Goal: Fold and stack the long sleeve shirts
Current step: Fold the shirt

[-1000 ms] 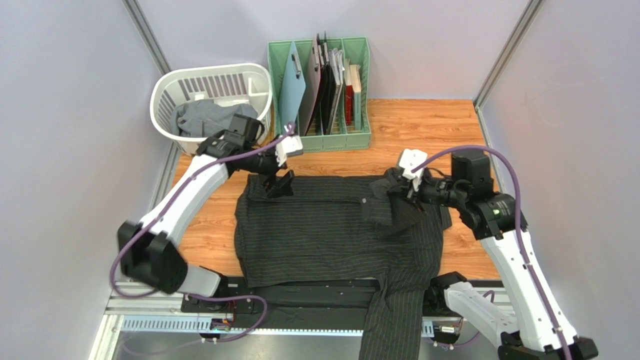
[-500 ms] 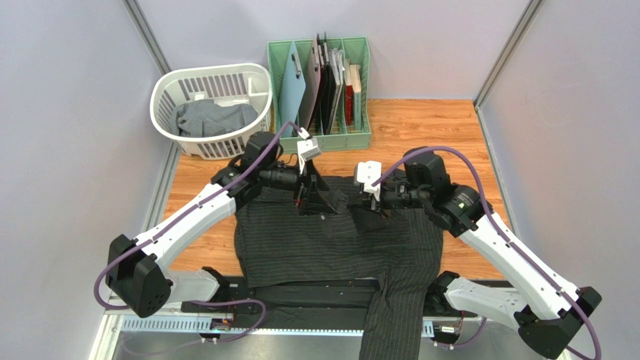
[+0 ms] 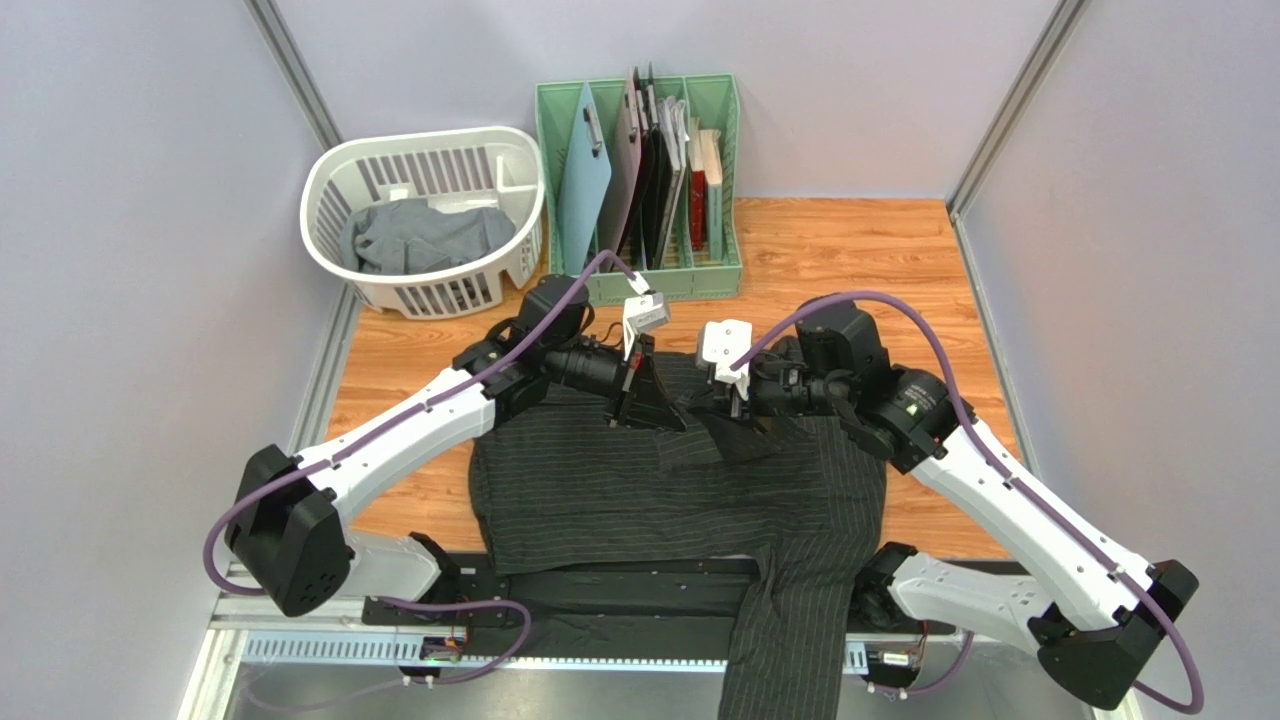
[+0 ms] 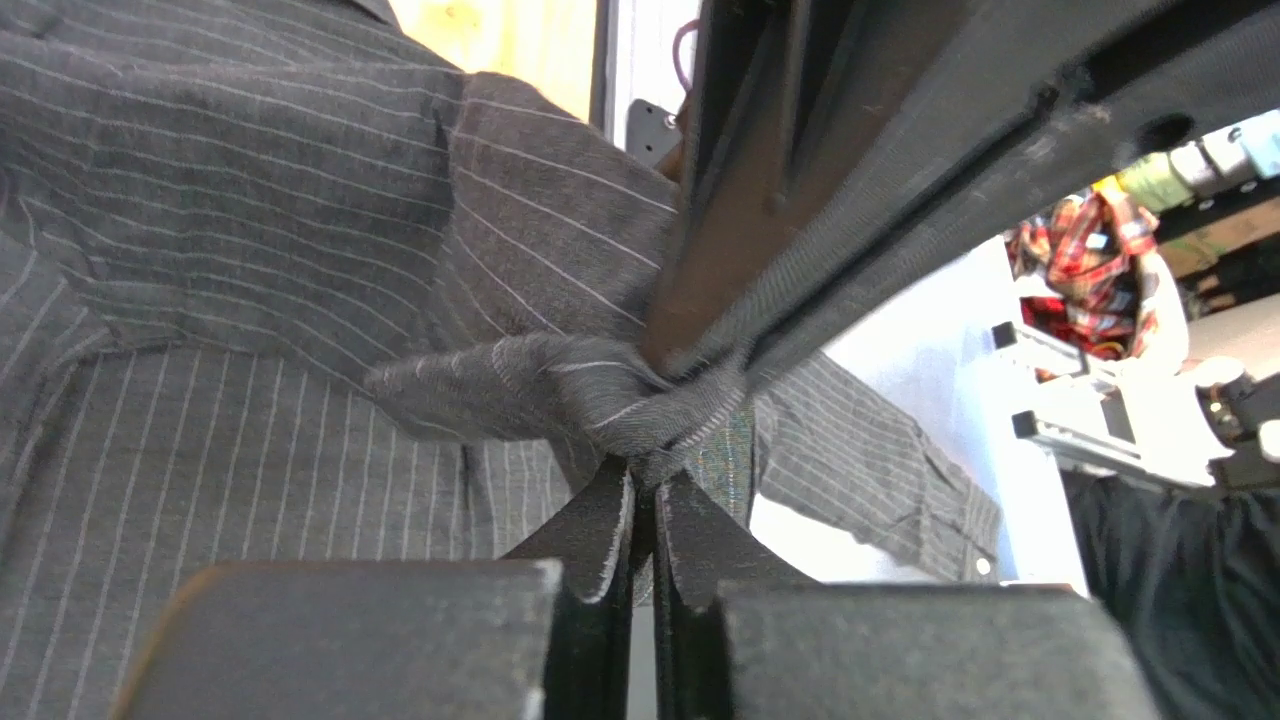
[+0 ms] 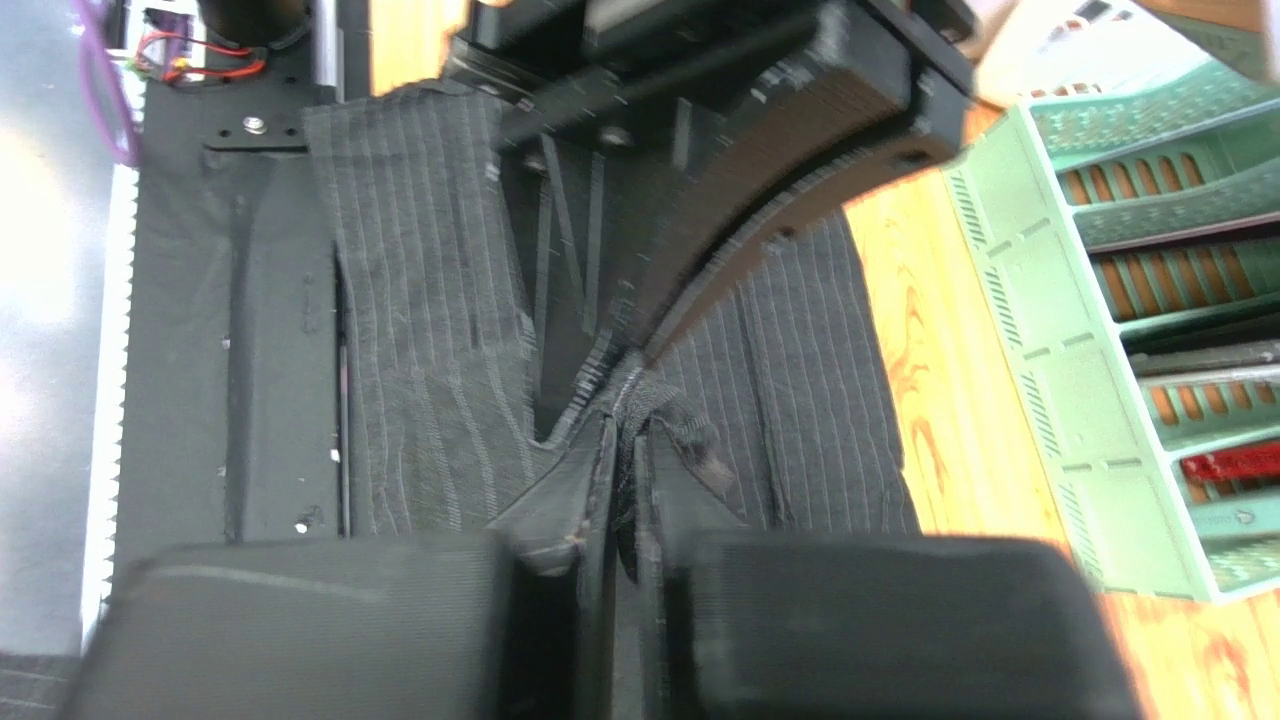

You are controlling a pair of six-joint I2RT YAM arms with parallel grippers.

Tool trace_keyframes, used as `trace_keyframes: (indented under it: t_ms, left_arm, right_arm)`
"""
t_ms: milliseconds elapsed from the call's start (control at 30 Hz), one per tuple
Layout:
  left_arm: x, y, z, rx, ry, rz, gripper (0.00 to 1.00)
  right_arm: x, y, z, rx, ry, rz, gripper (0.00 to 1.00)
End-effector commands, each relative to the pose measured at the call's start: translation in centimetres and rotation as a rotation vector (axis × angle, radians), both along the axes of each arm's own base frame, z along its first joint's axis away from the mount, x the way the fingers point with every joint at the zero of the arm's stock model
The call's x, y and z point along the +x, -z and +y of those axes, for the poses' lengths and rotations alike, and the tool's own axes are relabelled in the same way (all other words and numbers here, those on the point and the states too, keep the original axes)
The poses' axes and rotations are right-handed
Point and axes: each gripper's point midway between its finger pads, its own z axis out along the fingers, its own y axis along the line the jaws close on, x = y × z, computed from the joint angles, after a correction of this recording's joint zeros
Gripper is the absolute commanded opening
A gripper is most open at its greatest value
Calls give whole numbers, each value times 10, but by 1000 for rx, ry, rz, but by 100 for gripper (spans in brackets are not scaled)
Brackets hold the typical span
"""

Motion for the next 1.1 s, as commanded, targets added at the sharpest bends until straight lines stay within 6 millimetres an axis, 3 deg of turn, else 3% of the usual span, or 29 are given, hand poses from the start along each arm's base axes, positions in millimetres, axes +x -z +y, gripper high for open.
trace_keyframes:
  t_ms: [0, 33, 100, 233, 333, 400, 467, 533, 600, 633, 800, 1067]
  left_arm:
    - [-13, -5, 6, -12, 56, -25, 0]
    - [-16, -1, 8, 0, 61, -20, 0]
    - [-18, 8, 15, 22, 63, -2, 0]
    - [-22, 22, 27, 66, 68, -24, 0]
    - [-26, 36, 39, 118, 92, -89, 0]
    - [-26, 45, 45, 150, 96, -135, 0]
    - [-27, 55, 53, 194, 118, -190, 0]
    - [-21, 63, 61, 243, 123, -268, 0]
    - [-14, 67, 67, 287, 109, -321, 0]
    - [-12, 67, 70, 301, 107, -341, 0]
    - [5, 57, 78, 316, 74, -390, 0]
    - [32, 32, 84, 277, 5, -371, 0]
  right_arm:
    - [12, -25, -2, 34, 62, -71, 15]
    - [17, -20, -9, 2, 105, -78, 23]
    - [22, -20, -24, -17, 154, -104, 26]
    - [35, -12, -59, -31, 270, -98, 72]
    - [59, -4, -93, -55, 360, -105, 84]
    - [81, 11, -115, -102, 410, -83, 82]
    - [99, 24, -127, -167, 403, -82, 71]
    - [126, 59, -144, -271, 430, 12, 59]
    - [148, 73, -162, -384, 443, 15, 50]
    - [161, 100, -167, -431, 432, 85, 44]
    - [210, 131, -192, -543, 441, 98, 42]
    - [232, 175, -203, -638, 413, 82, 37]
